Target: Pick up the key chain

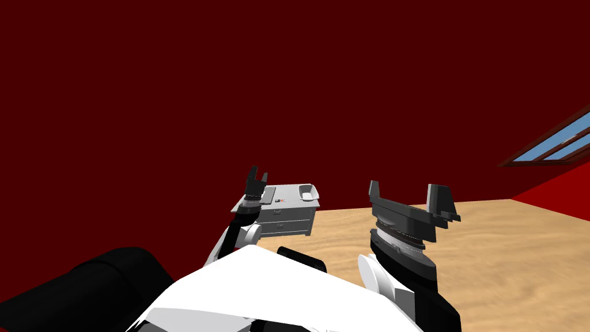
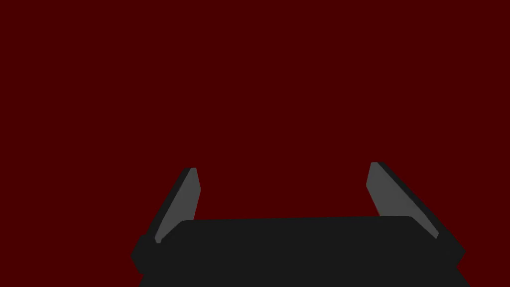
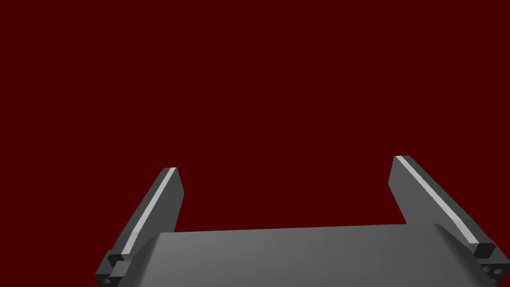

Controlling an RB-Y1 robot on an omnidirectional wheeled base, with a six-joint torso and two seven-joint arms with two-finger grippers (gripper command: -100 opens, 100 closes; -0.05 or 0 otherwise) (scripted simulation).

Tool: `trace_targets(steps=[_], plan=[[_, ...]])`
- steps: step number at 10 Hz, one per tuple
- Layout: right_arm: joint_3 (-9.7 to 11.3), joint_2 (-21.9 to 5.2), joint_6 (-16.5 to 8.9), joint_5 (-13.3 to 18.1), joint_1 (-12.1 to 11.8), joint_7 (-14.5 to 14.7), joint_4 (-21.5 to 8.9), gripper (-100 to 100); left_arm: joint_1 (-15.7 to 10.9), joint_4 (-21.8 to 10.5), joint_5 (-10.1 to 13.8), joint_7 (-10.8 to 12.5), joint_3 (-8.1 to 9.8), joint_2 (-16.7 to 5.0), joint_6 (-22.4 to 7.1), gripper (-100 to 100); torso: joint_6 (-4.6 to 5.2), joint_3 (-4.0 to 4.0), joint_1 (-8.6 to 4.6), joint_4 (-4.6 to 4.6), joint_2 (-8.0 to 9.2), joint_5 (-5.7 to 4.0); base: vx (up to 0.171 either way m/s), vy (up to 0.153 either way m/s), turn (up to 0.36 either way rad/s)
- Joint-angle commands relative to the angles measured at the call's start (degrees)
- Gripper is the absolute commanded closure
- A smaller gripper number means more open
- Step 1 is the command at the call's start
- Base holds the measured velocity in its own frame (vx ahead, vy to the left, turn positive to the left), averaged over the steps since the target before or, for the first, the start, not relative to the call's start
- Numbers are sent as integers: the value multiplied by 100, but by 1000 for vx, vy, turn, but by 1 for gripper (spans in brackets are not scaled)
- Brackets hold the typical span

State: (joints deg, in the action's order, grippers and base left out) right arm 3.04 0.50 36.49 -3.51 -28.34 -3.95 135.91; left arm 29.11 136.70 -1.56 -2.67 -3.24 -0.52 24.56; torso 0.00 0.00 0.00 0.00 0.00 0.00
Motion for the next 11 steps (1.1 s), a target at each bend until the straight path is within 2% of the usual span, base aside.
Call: trace_targets(steps=[1, 4, 7, 8, 10, 11], plan=[[0, 0, 0, 0, 0, 0, 0, 0, -37, -51, 46, 3, 8, -169, -88, -100, 0, 0, 0, 0, 0, 0, -5, 7, -21], [0, 0, 0, 0, 0, 0, 0, 0, -187, -251, 230, 16, 41, -534, -441, -100, 1, 4, 8, 1, 7, 2, -21, 20, -52], [0, 0, 0, 0, 1, 0, 0, 0, -432, -579, 527, 39, 92, -894, -973, -100, 1, 7, 18, 3, 12, 4, -39, 40, -78], [0, 0, 0, 0, 1, 0, 0, 0, -432, -579, 527, 39, 92, -894, -1019, -100, 1, 8, 17, 3, 14, 4, -27, 28, -28], [0, 0, 0, 0, 0, 0, 0, 0, -637, -854, 774, 59, 134, -1138, -1440, -100, 1, 4, 12, 2, 7, 3, -30, 31, -79], [0, 0, 0, 0, 1, 0, 0, 0, -637, -854, 774, 59, 134, -1138, -1506, -100, 1, 6, 16, 2, 11, 4, -27, 30, -48]])
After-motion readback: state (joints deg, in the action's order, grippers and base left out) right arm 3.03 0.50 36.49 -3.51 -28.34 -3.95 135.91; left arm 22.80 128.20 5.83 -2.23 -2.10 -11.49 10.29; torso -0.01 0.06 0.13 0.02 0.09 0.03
